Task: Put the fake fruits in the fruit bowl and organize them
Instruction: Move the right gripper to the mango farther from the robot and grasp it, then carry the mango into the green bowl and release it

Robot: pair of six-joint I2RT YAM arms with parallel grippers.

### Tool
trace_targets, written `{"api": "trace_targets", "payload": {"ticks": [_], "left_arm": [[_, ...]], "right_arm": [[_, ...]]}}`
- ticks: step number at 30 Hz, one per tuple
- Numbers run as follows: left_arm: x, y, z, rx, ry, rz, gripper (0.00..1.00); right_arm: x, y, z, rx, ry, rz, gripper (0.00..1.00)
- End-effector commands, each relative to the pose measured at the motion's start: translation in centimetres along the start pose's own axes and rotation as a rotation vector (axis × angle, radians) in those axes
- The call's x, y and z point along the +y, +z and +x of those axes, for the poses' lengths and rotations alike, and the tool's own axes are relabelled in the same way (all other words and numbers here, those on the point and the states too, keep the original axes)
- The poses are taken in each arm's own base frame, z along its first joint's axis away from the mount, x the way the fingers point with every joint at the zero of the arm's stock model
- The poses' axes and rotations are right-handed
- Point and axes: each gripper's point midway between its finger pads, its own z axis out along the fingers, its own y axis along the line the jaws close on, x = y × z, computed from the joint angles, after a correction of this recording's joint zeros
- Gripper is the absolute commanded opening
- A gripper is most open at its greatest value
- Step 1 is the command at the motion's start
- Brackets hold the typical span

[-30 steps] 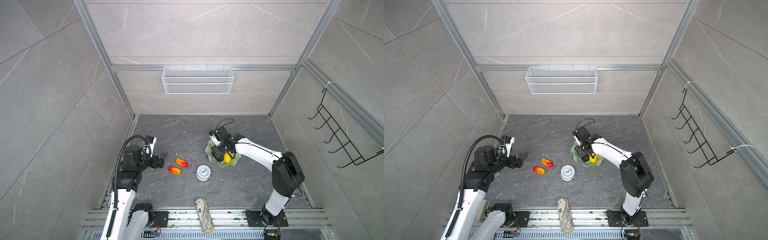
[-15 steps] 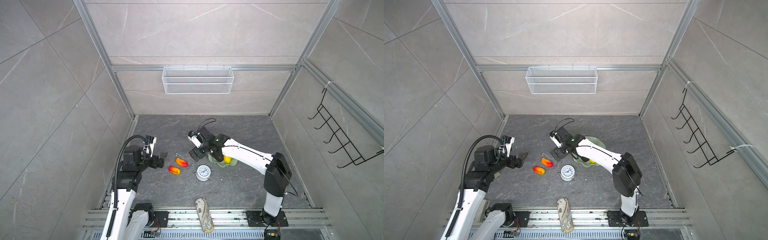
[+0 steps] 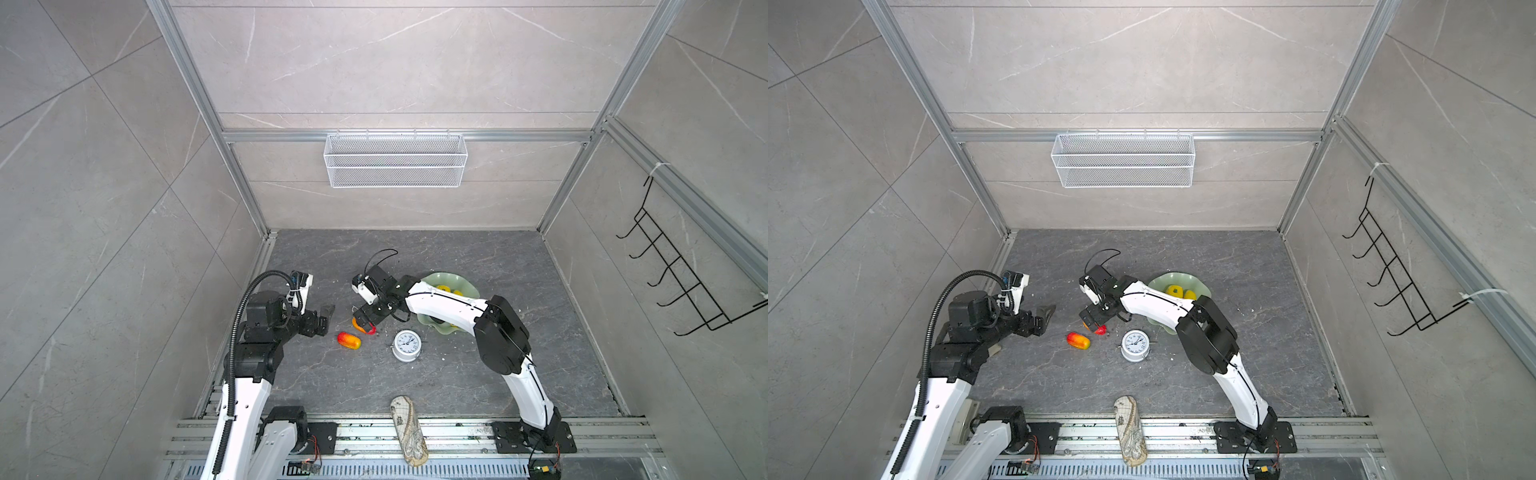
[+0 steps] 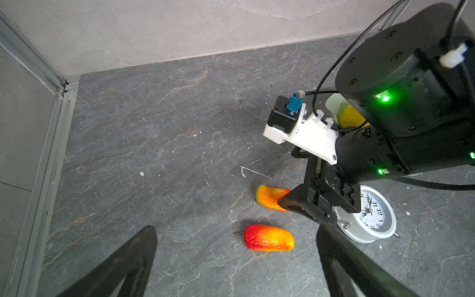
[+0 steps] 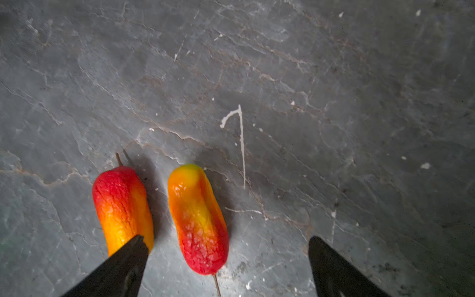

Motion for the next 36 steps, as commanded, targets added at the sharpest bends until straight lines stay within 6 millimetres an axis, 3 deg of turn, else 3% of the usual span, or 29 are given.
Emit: {"api": "trace_targets", "payload": {"ticks": [1,11,19,22,35,36], "left_arm": [[-0.1,-0.2,-0.7,-0.032,0.021,0.000,1.00],[0.0,-0.3,-0.7,-0.031,0.020,-0.004,1.00],[-0.1,-0.4,-0.7,-0.033,0.020,-0.003,1.00],[-0.1,-0.4,-0.7,-0.035,0.021,-0.003,1.00],[-0.1,-0.4,-0.7,-0.033,0.021,-0.004,1.00],[-0.1,-0.4,-0.7,-0.035,0.021,-0.003,1.00]], "right_arm": [[1.2,1.1,-0.3,0.004,0.016,-0.038,0.97],[1.6,3.3,0.1,0.044,0.024,-0.049,0.86],[1.2,4.2,0.5,0.056,0.042,-0.028,0.68],[1.1,4.5,0.7,0.066,0.047,-0.026,0.55],[1.0,5.2,1.4,0.091,0.050,-0.022,0.52],[1.0,5.2,1.4,0.093,0.052,-0.021,0.48]]}}
